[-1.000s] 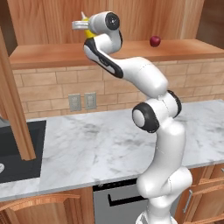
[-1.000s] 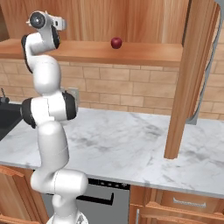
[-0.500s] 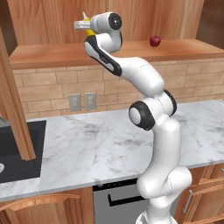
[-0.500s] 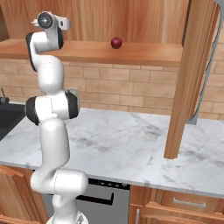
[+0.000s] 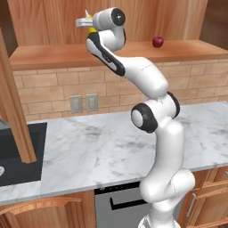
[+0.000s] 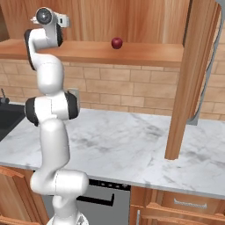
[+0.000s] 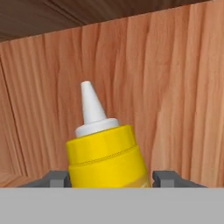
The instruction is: The dining table condiment station is running low on mustard. Refill the condiment station by opening the cabinet and taking the mustard from the cabinet and placing it on the dining table.
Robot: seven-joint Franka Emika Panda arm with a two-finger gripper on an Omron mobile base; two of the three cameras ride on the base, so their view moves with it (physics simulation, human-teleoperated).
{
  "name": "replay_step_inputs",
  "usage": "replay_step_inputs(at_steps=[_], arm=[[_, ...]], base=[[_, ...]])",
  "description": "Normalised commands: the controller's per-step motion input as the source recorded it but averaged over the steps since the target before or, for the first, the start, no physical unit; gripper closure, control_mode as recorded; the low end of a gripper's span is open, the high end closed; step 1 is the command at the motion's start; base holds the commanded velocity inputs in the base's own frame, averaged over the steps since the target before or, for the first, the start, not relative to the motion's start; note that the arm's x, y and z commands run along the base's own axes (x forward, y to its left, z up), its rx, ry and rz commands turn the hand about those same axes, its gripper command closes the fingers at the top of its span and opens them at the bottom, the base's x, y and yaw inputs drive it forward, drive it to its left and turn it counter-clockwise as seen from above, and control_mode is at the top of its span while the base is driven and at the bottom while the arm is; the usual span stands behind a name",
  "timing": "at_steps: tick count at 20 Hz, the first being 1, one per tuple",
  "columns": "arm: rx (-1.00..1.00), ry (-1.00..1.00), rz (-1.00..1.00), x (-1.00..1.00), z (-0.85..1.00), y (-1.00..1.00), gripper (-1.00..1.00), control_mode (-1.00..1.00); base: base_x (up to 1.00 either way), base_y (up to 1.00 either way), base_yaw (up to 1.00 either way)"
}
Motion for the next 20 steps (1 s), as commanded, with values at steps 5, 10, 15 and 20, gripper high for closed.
replay_step_inputs(at_steps=[5,10,15,20], arm=[[0.05,-0.14,0.00,-0.96,0.00,-0.04,1.00,-1.00],[0.02,-0.12,0.02,-1.00,-0.03,-0.06,1.00,-1.00],[0.07,-0.16,0.03,-1.00,-0.01,-0.04,1.00,-1.00],[0.07,-0.10,0.05,-1.00,0.00,-0.36,1.00,-1.00]], base=[[0.00,0.00,0.00],[0.00,0.00,0.00],[0.00,0.00,0.00],[0.00,0.00,0.00]])
